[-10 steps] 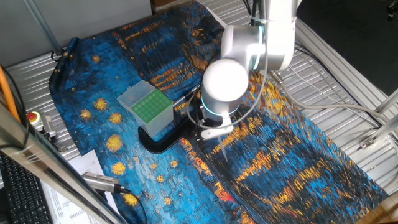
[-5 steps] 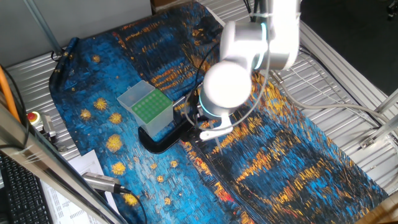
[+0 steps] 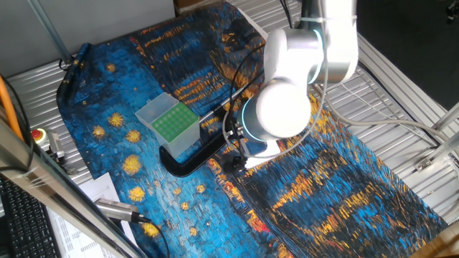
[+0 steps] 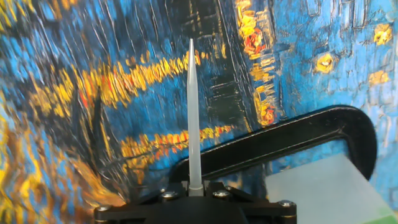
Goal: Insert a large pipette tip into the holder for large pipette tips
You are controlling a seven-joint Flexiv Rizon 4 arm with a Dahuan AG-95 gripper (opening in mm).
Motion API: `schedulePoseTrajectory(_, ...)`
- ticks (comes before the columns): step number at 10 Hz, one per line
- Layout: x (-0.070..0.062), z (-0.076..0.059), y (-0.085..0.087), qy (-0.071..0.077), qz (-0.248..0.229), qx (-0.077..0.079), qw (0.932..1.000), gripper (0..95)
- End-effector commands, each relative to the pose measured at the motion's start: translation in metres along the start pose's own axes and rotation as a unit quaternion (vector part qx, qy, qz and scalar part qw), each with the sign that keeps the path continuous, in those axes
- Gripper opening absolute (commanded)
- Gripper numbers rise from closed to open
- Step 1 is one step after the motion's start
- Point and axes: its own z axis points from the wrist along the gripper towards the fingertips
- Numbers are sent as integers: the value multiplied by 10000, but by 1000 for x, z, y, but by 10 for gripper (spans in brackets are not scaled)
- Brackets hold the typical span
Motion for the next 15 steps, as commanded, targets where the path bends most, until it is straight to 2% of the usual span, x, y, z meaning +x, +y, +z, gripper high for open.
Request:
schedulePoseTrajectory(1, 0, 0, 0, 102, 286, 41, 9995, 0)
schedulePoseTrajectory(3, 0, 0, 0, 171, 100, 110, 9997, 0)
schedulePoseTrajectory(4, 2, -1, -1, 317, -62, 159, 9994, 0)
schedulePoseTrajectory(5, 10, -5, -5, 384, -218, 192, 9988, 0)
schedulePoseTrajectory(8, 44, -28, -33, 388, -605, 176, 9973, 0)
schedulePoseTrajectory(9, 55, -30, -45, 386, -718, 199, 9965, 0)
schedulePoseTrajectory(10, 60, -27, -44, 418, -698, 278, 9963, 0)
schedulePoseTrajectory(12, 64, -25, -42, 406, -682, 267, 9965, 0)
schedulePoseTrajectory(13, 64, -25, -42, 309, -704, 216, 9968, 0)
schedulePoseTrajectory(15, 64, -25, -42, 202, -571, 270, 9978, 0)
